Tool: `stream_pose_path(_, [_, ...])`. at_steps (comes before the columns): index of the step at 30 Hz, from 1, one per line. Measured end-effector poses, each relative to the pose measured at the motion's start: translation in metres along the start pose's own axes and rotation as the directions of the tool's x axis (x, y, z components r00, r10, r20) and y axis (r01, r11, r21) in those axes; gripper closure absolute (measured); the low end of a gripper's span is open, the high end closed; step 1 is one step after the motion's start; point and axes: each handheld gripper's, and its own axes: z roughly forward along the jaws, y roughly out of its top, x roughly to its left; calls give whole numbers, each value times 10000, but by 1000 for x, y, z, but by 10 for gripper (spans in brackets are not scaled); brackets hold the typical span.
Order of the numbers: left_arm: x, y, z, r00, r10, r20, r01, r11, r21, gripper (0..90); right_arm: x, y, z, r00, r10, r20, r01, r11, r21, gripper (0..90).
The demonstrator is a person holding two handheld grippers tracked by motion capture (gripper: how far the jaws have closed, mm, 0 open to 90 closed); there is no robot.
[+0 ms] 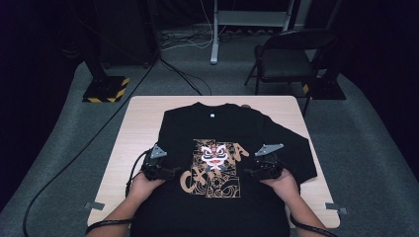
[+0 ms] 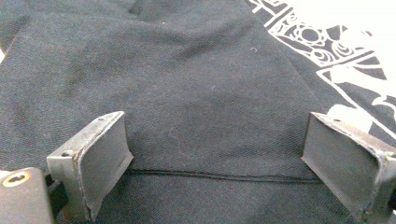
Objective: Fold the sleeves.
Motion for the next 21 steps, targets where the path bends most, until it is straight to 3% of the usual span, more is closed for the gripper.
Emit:
stream_pose_path(4, [0, 0, 0, 10000, 3, 1, -3, 10000, -14, 75, -4, -2, 0, 9991, 196, 367, -205, 9995, 234, 412])
stream_pose_path(7, [0, 0, 0, 10000, 2, 3, -2, 10000, -25, 75, -2, -5, 6, 9973, -64, 732, 8, 9971, 762, 448])
stream_pose_path(13, [0, 0, 0, 10000, 15, 15, -15, 10000, -7, 74, -1, -4, 9, 9971, 477, 596, -519, 9961, 707, 513])
stream_pose_path(19, [0, 0, 0, 10000, 0, 23, 0, 10000, -29, 73, -2, 0, 9, 9958, 819, 399, -852, 9922, 909, 500])
stream_pose_path(21, [0, 0, 0, 10000, -1, 24, 1, 10000, -28, 73, -2, 2, 8, 9966, 732, 385, -766, 9926, 943, 477])
